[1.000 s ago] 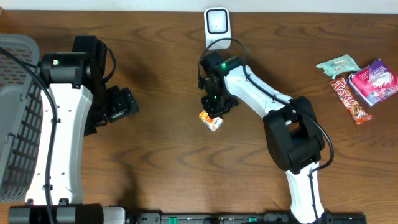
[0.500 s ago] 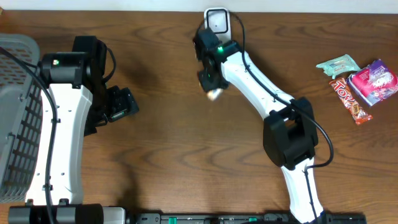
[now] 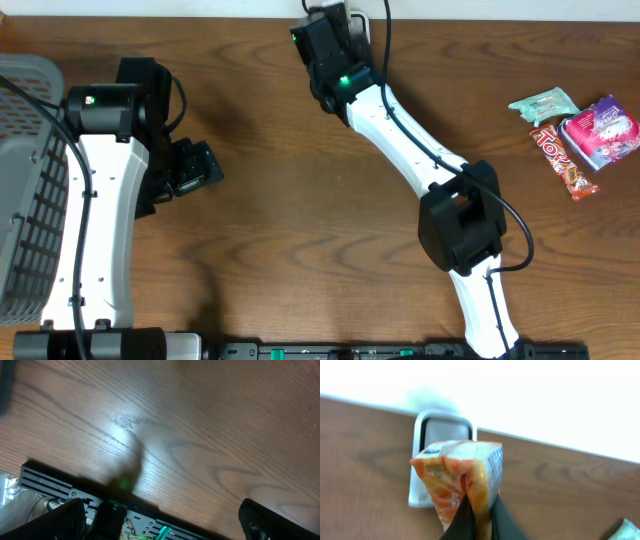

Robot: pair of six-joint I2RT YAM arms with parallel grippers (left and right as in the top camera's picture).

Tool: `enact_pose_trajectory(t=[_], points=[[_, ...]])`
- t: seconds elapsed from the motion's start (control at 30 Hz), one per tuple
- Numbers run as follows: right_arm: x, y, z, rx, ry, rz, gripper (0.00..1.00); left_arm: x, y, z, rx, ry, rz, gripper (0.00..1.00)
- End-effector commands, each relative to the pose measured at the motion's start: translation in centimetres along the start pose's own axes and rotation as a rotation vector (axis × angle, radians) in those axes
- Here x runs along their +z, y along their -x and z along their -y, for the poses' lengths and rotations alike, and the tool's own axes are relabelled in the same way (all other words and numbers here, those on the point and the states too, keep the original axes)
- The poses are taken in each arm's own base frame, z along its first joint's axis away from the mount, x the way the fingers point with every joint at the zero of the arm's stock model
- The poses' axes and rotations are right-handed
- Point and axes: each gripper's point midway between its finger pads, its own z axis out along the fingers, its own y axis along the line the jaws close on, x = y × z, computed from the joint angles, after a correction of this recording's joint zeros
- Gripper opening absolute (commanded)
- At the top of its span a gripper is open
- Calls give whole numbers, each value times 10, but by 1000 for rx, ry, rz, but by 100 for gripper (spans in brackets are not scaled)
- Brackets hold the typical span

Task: Scan the item barcode
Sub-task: 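Raise the orange box with the right gripper up to the scanner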

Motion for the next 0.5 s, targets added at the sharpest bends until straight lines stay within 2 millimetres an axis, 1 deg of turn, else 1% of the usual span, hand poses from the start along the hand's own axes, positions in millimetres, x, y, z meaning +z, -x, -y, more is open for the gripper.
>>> enact_pose_trajectory(t=[0.0, 0.1, 0.17, 0.37, 0.47], points=[[17, 9, 14, -42, -77, 45, 1, 1, 1, -3, -7, 18, 0, 98], [27, 15, 8, -69, -83, 94, 1, 1, 1, -3, -7, 18, 0, 98], [34, 15, 3, -108, -89, 114, 1, 1, 1, -3, -7, 18, 0, 98], [59, -1, -11, -237, -112, 131, 1, 1, 1, -3, -7, 18, 0, 98], [64, -5, -14, -244, -120, 132, 2, 1, 1, -3, -7, 18, 0, 98]])
